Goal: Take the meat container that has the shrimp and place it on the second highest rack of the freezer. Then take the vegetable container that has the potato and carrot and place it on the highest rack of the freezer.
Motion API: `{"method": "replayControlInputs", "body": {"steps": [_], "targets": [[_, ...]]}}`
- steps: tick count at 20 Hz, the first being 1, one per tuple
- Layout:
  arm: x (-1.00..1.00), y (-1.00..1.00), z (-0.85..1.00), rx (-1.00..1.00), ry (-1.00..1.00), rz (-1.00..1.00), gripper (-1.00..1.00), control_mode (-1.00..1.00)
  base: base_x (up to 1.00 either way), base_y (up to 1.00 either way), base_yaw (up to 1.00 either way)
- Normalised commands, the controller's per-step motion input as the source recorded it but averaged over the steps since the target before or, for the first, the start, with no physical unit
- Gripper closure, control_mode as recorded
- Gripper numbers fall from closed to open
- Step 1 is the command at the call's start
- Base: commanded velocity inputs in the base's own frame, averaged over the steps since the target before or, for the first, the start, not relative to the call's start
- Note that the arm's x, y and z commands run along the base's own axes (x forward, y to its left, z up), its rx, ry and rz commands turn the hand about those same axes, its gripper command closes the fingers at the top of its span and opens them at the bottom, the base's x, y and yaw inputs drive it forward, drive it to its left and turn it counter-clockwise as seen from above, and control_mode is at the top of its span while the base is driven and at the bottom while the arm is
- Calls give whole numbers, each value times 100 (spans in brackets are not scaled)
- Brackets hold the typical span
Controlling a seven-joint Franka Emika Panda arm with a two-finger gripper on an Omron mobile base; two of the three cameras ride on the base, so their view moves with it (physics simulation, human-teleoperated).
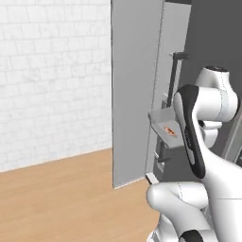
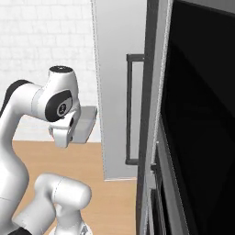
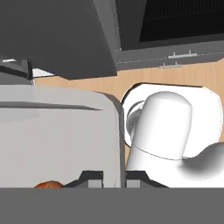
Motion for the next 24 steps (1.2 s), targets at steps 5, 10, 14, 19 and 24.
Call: {"method": "replayControlInputs", "body": {"steps": [5, 10, 14, 19, 24], "targets": [[0, 0, 0, 0, 0, 0, 100, 100, 86, 21, -11], [0, 0, 0, 0, 0, 0, 100, 100, 77, 19, -10], [0, 0, 0, 0, 0, 0, 100, 100, 53, 19, -5], [0, 0, 0, 0, 0, 0, 100, 100, 51, 14, -3], [0, 0, 0, 0, 0, 0, 100, 100, 52, 5, -2]]}}
